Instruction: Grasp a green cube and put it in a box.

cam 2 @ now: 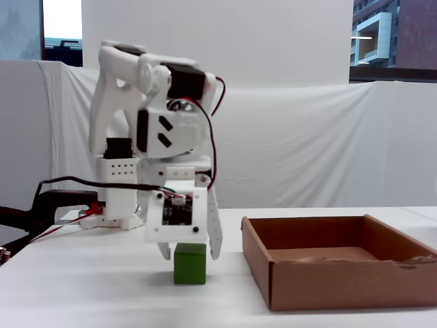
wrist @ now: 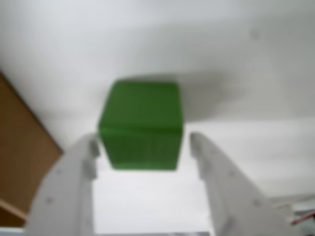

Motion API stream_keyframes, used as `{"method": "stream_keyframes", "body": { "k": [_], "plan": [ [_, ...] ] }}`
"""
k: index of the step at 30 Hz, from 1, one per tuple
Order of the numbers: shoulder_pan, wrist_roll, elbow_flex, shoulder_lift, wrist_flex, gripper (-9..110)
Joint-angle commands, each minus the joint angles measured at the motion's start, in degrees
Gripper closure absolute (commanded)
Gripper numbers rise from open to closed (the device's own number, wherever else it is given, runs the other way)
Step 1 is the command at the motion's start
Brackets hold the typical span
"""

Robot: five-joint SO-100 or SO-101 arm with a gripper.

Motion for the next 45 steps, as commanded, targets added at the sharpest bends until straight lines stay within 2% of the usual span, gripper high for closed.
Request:
{"method": "stream_keyframes", "body": {
  "k": [1,23,45],
  "plan": [
    [-0.18,-0.7,0.18,1.85,-0.26,79],
    [-0.44,-0.35,2.81,4.83,-0.35,87],
    [-1.32,-0.18,-0.18,10.2,2.29,87]
  ]
}}
